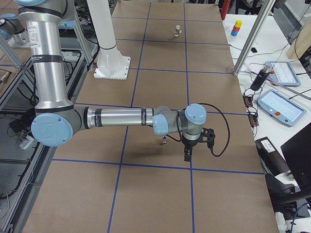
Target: Assemble PPR valve and pipe with both arms
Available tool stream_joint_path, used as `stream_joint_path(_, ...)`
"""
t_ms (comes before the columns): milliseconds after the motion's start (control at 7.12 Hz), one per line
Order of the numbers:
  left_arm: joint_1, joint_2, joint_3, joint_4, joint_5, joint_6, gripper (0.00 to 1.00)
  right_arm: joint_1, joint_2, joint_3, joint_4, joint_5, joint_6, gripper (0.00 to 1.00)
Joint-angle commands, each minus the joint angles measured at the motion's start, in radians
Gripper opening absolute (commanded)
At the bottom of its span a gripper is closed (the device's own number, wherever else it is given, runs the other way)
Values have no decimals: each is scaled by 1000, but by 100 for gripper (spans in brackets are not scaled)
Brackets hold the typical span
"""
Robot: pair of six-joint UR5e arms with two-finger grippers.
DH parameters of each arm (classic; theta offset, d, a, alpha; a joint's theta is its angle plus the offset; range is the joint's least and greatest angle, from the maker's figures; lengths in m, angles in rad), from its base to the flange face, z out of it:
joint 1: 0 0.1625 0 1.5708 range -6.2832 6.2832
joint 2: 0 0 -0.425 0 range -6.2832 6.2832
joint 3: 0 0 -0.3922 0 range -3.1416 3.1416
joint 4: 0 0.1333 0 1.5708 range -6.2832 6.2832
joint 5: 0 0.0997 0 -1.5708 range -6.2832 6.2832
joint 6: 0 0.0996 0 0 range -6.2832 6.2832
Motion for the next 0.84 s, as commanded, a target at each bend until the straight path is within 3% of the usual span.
stream_joint_path(0, 4, 7, -10, -2, 3, 0, 100, 0, -2, -4, 2, 6, 1, 100)
stream_joint_path(702, 1, 53, -30, -22, -9, -12, 100, -15, -4, -11, 11, 52, 13, 100)
